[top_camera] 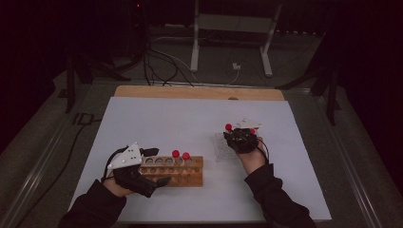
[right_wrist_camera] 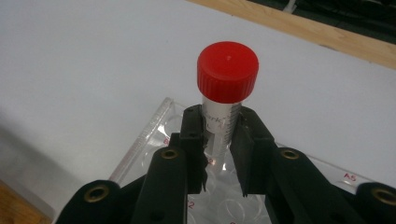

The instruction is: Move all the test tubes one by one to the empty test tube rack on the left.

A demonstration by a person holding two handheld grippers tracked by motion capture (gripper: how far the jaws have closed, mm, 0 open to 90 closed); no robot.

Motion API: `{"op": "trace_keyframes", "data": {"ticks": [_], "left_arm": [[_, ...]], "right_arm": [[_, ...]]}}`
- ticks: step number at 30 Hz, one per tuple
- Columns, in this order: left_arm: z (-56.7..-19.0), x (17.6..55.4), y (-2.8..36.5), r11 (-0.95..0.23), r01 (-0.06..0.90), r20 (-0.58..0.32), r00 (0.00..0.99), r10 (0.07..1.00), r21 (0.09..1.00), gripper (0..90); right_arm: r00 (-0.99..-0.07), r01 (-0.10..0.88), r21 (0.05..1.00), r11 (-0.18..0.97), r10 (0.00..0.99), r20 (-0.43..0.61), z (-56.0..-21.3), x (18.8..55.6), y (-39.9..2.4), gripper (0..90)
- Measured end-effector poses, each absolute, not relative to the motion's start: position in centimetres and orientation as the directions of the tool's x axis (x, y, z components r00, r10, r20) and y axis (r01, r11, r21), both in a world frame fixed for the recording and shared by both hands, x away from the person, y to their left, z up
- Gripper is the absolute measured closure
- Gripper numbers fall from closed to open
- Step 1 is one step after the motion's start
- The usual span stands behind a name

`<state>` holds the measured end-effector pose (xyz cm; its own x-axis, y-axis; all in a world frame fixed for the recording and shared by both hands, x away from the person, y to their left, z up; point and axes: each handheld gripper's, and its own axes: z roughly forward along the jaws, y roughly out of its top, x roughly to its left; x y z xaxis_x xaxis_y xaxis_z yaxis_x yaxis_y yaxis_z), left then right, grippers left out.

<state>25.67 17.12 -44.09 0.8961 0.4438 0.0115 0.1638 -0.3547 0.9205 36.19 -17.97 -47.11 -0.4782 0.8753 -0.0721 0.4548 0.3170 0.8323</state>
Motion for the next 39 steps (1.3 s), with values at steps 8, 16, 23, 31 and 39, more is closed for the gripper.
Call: {"op": "trace_keyframes", "data": {"ticks": [8,16,23,31,39], "left_arm": [[-44.1,25.7,17.1,-0.354,0.164,0.010,0.897,0.441,0.921,1.7],[-43.9,25.6,17.1,-0.352,0.162,0.010,0.898,0.439,0.922,1.7],[-43.7,25.6,16.9,-0.355,0.162,0.009,0.900,0.436,0.921,1.7],[-43.3,25.6,16.5,-0.352,0.155,0.012,0.903,0.429,0.923,1.8],[-43.1,25.7,16.1,-0.350,0.155,0.008,0.906,0.423,0.924,1.7]], "right_arm": [[-0.483,0.427,0.846,0.319,0.872,-0.085,-45.8,35.7,-18.1,74.5],[-0.487,0.398,0.863,0.310,0.869,-0.087,-44.1,34.9,-18.4,74.6],[-0.504,0.372,0.873,0.315,0.859,-0.095,-42.4,33.9,-18.9,74.5],[-0.536,0.352,0.878,0.325,0.839,-0.096,-41.3,32.0,-19.7,74.5],[-0.585,0.353,0.878,0.323,0.808,-0.062,-41.1,29.8,-20.6,74.5]]}}
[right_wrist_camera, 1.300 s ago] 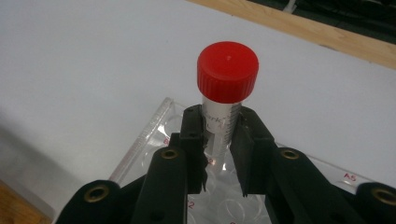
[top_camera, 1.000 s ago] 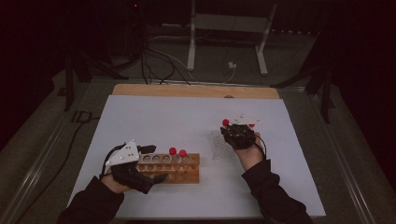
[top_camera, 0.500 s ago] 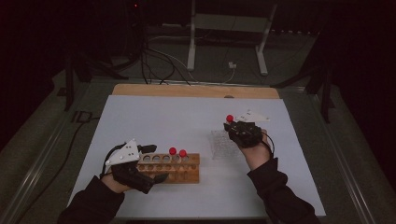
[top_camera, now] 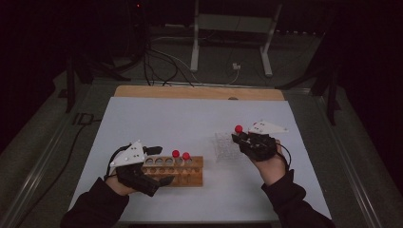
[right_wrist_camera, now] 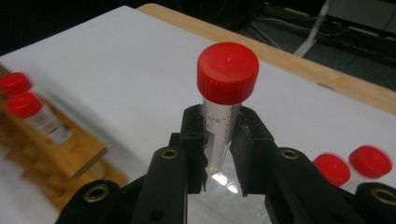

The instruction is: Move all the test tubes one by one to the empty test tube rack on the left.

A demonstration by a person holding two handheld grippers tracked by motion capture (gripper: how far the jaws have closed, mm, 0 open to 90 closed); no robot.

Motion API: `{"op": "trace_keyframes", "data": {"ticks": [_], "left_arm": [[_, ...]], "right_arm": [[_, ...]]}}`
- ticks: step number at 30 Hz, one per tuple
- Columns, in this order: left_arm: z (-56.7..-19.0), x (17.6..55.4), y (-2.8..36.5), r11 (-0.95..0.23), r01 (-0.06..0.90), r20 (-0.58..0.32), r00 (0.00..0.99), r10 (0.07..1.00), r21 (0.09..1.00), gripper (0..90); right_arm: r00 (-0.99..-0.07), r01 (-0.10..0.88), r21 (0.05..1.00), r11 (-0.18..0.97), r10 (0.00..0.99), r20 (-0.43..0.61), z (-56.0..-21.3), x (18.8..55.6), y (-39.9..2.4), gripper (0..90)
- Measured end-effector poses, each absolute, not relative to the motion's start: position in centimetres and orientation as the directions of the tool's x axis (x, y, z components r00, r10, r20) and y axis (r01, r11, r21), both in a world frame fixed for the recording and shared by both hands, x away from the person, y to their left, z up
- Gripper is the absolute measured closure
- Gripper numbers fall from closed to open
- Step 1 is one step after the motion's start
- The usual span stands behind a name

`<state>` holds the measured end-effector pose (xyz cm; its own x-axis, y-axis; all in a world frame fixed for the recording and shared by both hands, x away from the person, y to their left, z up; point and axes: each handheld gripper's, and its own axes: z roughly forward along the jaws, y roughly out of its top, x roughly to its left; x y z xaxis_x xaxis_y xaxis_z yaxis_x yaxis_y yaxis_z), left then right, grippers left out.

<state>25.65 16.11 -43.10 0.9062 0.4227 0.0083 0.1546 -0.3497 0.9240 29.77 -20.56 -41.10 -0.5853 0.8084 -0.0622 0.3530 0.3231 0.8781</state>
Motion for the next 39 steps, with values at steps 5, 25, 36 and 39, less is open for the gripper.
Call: {"op": "trace_keyframes", "data": {"ticks": [5,25,36,39], "left_arm": [[-42.9,25.7,15.7,-0.353,0.150,0.011,0.909,0.416,0.923,1.8],[-42.6,25.4,14.0,-0.361,0.133,0.010,0.930,0.367,0.923,1.8],[-42.1,25.3,11.6,-0.383,0.101,0.029,0.948,0.318,0.918,1.9],[-42.0,25.3,10.7,-0.385,0.097,0.027,0.952,0.305,0.918,1.9]], "right_arm": [[-0.610,0.362,0.869,0.338,0.790,-0.052,-41.6,28.6,-20.7,74.6],[-0.681,0.393,0.838,0.379,0.732,-0.012,-44.3,25.8,-20.3,74.5],[-0.718,0.381,0.827,0.413,0.695,-0.017,-44.5,25.0,-19.8,74.5],[-0.726,0.378,0.824,0.422,0.688,-0.019,-44.6,24.9,-19.7,74.5]]}}
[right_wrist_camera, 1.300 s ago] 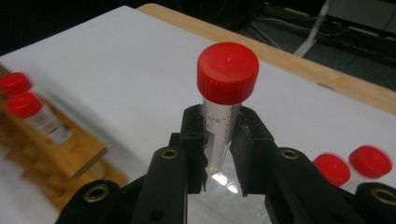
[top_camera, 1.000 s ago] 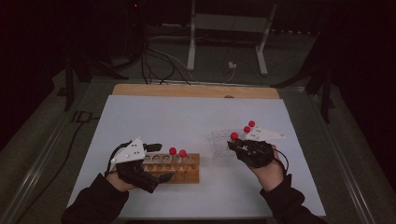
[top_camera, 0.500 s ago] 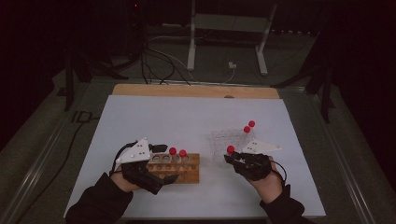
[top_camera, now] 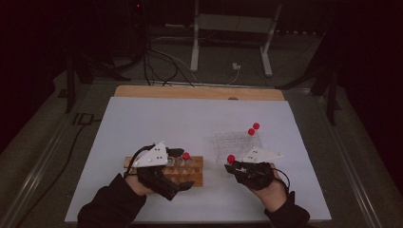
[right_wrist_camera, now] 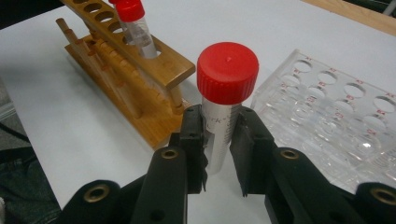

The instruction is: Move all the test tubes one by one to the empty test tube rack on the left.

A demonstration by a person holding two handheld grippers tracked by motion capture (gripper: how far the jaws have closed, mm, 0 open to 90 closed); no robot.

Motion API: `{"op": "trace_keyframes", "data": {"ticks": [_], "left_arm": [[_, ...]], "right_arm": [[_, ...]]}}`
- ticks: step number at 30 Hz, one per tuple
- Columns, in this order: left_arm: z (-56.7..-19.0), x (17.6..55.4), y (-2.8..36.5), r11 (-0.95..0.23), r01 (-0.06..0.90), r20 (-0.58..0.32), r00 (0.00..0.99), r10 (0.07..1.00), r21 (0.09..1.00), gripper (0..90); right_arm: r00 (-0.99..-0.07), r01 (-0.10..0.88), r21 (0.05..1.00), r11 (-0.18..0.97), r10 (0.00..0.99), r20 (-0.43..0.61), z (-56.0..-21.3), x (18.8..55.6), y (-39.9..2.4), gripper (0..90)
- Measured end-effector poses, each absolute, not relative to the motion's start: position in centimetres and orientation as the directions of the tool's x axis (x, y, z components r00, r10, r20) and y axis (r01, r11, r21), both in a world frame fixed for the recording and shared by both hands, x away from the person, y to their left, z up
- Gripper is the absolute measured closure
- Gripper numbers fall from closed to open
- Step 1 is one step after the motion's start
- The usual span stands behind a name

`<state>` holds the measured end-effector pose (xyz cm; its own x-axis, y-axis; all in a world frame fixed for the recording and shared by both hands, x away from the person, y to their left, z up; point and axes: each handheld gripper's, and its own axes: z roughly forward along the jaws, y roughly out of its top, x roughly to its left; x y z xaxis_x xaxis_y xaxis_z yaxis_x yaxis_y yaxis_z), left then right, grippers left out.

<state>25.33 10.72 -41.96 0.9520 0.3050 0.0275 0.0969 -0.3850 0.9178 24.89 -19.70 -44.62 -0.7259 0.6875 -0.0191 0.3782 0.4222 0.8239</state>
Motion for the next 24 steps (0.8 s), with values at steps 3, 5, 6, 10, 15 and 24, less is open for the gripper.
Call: {"op": "trace_keyframes", "data": {"ticks": [3,5,6,10,15,24], "left_arm": [[-41.8,25.4,9.8,-0.387,0.087,0.029,0.958,0.285,0.918,1.9],[-41.7,25.4,9.1,-0.382,0.078,0.033,0.961,0.274,0.921,2.1],[-41.7,25.4,8.7,-0.385,0.073,0.034,0.964,0.265,0.920,2.3],[-41.5,25.3,7.3,-0.379,0.064,0.034,0.969,0.247,0.923,3.5],[-41.5,25.4,5.5,-0.381,0.059,0.034,0.972,0.233,0.923,7.2],[-41.5,25.8,3.3,-0.385,0.043,0.061,0.965,0.253,0.922,29.6]], "right_arm": [[-0.733,0.375,0.823,0.426,0.680,-0.017,-44.7,24.7,-19.6,74.5],[-0.737,0.373,0.823,0.429,0.675,-0.018,-44.7,24.6,-19.5,74.5],[-0.739,0.371,0.824,0.429,0.673,-0.018,-44.7,24.5,-19.5,74.5],[-0.746,0.364,0.826,0.430,0.665,-0.018,-44.6,24.3,-19.4,74.5],[-0.757,0.357,0.826,0.435,0.653,-0.017,-44.6,24.0,-19.3,74.5],[-0.772,0.349,0.828,0.440,0.635,-0.012,-44.5,23.7,-19.0,74.5]]}}
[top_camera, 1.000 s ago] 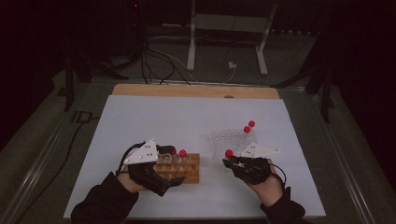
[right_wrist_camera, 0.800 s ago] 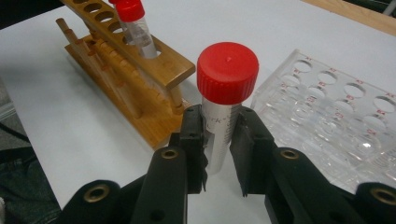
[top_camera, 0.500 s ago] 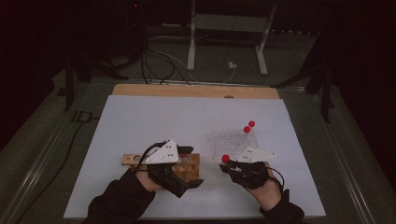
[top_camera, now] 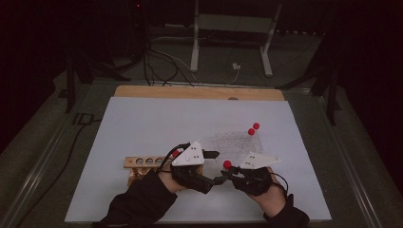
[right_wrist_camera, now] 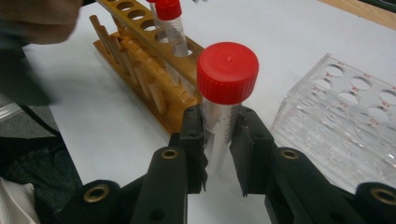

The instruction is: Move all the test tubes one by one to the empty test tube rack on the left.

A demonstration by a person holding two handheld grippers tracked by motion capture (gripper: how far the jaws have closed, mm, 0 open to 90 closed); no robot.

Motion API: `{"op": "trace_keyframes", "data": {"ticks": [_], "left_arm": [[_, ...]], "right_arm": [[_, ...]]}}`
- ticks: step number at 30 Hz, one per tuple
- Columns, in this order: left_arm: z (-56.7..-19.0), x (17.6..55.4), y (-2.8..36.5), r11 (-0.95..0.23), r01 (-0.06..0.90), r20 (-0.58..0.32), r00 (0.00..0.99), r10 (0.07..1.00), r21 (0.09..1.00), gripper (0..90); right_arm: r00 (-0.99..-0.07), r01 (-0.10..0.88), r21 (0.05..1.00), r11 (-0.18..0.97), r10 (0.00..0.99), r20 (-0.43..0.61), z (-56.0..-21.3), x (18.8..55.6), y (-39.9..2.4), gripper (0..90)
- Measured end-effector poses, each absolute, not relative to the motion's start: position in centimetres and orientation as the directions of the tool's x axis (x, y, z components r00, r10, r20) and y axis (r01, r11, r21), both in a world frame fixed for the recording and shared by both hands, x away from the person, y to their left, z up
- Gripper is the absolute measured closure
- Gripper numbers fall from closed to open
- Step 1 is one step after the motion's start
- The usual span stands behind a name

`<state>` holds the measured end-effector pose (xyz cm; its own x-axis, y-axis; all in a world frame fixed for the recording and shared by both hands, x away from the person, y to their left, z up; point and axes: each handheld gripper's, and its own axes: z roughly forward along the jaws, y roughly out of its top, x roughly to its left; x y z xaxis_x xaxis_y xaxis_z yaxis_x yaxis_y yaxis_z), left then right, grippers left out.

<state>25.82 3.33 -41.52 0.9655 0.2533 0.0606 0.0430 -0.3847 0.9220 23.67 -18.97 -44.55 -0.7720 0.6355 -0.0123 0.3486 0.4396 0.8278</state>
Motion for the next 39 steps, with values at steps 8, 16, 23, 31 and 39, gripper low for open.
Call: {"op": "trace_keyframes", "data": {"ticks": [8,16,23,31,39], "left_arm": [[-41.9,26.4,2.4,-0.394,0.050,0.066,0.959,0.277,0.918,49.0],[-42.5,26.7,1.5,-0.417,0.057,0.072,0.956,0.286,0.907,61.4],[-42.4,26.7,1.2,-0.444,0.038,0.094,0.958,0.271,0.895,71.5],[-42.2,26.8,1.5,-0.432,0.032,0.103,0.953,0.284,0.901,71.9],[-41.4,26.8,2.3,-0.441,0.032,0.105,0.954,0.282,0.897,72.0]], "right_arm": [[-0.782,0.339,0.829,0.445,0.624,-0.015,-44.4,23.4,-18.8,74.5],[-0.782,0.339,0.830,0.442,0.623,-0.012,-44.4,23.4,-18.9,74.5],[-0.780,0.349,0.827,0.441,0.626,-0.006,-44.5,23.6,-19.0,74.5],[-0.784,0.342,0.832,0.436,0.621,-0.002,-44.3,23.7,-19.2,62.0],[-0.766,0.336,0.852,0.401,0.643,0.000,-43.4,23.9,-20.3,45.7]]}}
